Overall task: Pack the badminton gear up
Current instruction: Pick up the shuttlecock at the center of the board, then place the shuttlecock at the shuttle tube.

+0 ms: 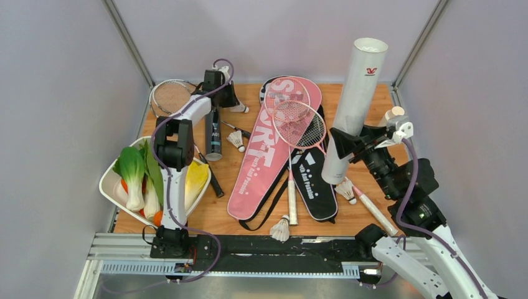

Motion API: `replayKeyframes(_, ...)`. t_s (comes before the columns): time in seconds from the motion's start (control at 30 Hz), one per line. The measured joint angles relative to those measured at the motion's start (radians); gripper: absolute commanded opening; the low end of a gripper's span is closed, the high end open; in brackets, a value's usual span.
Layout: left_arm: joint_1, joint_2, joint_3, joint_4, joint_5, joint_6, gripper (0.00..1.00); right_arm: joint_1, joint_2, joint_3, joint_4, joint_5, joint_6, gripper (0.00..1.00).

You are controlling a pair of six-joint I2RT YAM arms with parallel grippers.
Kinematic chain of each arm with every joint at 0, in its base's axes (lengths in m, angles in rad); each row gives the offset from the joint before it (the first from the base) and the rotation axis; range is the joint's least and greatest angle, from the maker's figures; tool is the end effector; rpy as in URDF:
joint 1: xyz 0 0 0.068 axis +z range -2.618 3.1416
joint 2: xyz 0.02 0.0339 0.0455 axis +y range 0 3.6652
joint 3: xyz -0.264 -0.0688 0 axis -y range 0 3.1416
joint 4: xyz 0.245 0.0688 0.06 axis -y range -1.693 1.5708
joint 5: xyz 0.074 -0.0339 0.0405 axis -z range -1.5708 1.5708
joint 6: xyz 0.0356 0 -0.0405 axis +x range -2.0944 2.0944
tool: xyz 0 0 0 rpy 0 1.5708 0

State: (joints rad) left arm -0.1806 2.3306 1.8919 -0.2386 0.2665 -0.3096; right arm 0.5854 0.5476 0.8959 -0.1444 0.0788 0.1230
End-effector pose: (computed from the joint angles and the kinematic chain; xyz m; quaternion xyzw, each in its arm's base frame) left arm 0.5232 -0.1051 0.1872 -0.0003 0.8957 -0.2201 0.3863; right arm 0.0946 0.0593 0.4131 -0.1149 0.6212 0.2454 0.7353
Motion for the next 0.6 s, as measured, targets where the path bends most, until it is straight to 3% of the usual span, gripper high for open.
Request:
replayKeyframes(0.23,-0.001,-0.283,-0.157,-0.003,0.091,-0.085,0.00,0.000,0.048,-0.122,-0.046,0.012,-0.018,0.22)
replayKeyframes(0.43,-0.010,-0.632,-0.274,-0.027,0.121,-0.095,0.00,0.000,0.190,-0.149,-0.048,0.118,-0.182,0.22)
replayKeyframes(0.6,-0.017,-0.850,-0.281,-0.116,0.147,-0.092,0.00,-0.001,0.216,-0.162,-0.008,0.072,-0.353,0.20)
